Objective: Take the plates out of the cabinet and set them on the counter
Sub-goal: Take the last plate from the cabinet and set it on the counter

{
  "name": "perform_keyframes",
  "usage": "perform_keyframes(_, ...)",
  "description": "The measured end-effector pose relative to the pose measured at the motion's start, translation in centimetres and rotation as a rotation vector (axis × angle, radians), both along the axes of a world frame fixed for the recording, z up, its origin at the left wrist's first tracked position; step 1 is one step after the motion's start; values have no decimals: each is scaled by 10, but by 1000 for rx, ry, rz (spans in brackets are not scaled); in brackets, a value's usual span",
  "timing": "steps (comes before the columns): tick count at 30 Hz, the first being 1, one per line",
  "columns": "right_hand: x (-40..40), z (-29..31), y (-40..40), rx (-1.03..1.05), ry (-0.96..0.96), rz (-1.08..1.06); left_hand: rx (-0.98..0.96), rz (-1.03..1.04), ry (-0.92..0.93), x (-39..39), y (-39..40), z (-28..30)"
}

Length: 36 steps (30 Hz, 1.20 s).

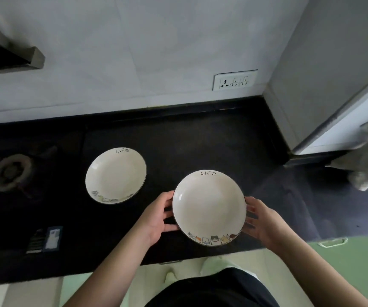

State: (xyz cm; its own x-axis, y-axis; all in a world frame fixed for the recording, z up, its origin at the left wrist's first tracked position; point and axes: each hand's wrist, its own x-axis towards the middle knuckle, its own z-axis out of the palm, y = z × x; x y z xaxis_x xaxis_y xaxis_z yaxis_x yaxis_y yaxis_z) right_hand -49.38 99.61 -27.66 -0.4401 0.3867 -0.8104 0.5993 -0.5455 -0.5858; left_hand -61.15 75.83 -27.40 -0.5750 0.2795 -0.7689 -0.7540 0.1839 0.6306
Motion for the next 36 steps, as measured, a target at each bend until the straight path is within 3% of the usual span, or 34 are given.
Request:
perform_keyframes(5, -44, -9, 33, 5, -1, 116, -18, 103, -36, -23, 25, -12)
perform_keyframes(16, -103, -35, 76, -58, 2, 134, -29, 222, -57, -62, 69, -22)
perform_keyframes(33, -137, -39, 96, -27, -22, 163, -77, 279, -73, -90, 96, -30)
perform_keyframes(36, -130, -40, 93, -24, -42, 123, -175, 320, -34, -85, 94, -35)
